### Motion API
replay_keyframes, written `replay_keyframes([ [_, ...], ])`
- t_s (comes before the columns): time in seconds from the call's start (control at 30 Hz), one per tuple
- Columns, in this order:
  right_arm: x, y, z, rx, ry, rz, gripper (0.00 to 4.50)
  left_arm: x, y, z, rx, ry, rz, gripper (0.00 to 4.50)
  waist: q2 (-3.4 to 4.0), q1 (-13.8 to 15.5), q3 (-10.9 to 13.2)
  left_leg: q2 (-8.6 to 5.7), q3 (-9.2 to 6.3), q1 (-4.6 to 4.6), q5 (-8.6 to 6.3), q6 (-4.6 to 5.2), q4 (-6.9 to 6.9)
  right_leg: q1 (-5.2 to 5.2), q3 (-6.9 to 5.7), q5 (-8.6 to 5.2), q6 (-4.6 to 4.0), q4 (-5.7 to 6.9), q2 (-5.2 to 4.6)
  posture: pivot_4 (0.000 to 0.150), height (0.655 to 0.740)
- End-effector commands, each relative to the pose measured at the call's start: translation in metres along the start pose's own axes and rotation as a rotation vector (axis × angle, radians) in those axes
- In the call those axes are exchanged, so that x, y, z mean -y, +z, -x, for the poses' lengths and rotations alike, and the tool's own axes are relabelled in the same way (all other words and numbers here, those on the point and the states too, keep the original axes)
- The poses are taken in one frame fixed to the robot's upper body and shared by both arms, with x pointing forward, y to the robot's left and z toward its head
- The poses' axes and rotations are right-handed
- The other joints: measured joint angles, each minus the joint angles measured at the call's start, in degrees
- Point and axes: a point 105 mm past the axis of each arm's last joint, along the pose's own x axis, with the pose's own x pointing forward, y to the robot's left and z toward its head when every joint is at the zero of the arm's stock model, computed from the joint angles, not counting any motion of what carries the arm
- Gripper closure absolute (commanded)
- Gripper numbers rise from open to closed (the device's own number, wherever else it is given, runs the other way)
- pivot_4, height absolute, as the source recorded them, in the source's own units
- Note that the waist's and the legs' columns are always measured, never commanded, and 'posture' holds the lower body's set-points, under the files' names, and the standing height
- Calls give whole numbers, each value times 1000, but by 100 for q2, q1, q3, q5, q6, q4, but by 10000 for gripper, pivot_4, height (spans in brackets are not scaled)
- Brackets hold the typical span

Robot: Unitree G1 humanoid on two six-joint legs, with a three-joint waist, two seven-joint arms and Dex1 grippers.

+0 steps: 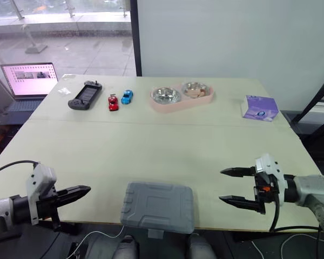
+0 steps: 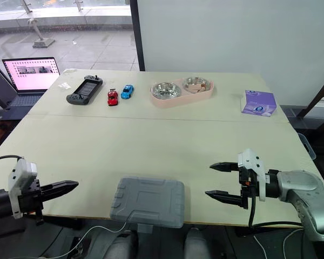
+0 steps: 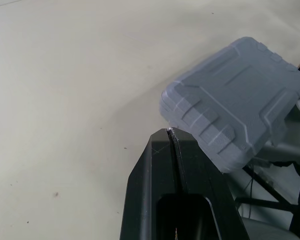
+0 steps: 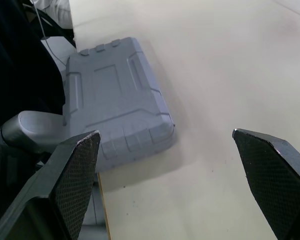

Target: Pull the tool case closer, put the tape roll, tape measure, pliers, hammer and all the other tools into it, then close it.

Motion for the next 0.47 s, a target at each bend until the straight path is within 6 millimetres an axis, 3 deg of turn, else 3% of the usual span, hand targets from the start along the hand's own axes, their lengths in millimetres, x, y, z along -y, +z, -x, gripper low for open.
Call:
replay_keyframes([
  [0.03, 2, 6, 3, 12, -8, 32, 290, 1, 11, 3, 24, 12, -52, 45000, 0, 0, 0, 0, 0, 0, 0, 0, 0, 0, 0, 0, 0, 1, 0, 1500, 7400],
  [0.47, 3, 5, 1, 16, -8, 7, 290, 2, 13, 1, 23, -17, -47, 45000, -2, 4, 1, 0, -1, 12, 1, 1, 3, 3, 1, 0, 0, 25, 0, 1500, 7400],
])
